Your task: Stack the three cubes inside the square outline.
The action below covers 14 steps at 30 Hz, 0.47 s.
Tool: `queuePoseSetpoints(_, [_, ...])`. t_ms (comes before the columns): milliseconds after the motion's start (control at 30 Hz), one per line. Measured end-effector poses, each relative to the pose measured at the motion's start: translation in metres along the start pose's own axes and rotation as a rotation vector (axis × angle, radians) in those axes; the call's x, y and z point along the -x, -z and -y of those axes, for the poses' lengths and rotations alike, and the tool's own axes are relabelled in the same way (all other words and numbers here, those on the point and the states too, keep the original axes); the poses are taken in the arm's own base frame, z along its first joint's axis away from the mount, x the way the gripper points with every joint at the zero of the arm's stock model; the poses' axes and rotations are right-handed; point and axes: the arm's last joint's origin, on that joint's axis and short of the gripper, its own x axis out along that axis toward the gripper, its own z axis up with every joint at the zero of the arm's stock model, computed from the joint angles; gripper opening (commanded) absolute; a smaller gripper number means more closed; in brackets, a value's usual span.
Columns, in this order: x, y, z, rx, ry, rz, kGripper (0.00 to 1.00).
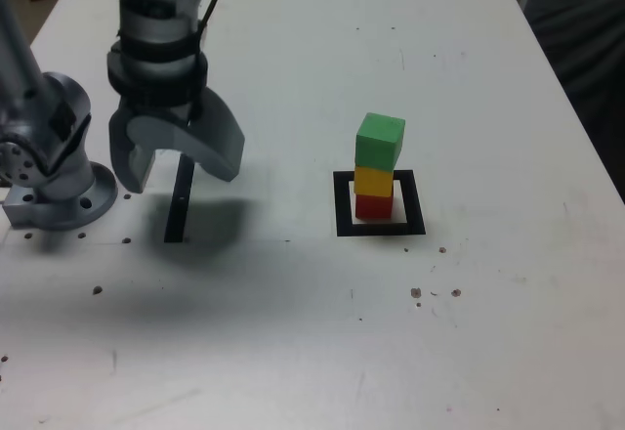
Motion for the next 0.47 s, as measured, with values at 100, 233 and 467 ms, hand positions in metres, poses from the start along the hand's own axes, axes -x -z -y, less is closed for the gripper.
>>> queuePoseSetpoints(100, [-0.0042,0.0018,-0.0005,0.004,0.004,-0.007,1.00])
queuePoseSetpoints(233, [-0.0044,0.0018,-0.0006,0.004,0.005,-0.007,1.00])
queuePoseSetpoints(467, [-0.0045,0.0018,-0.0006,0.004,0.005,-0.007,1.00])
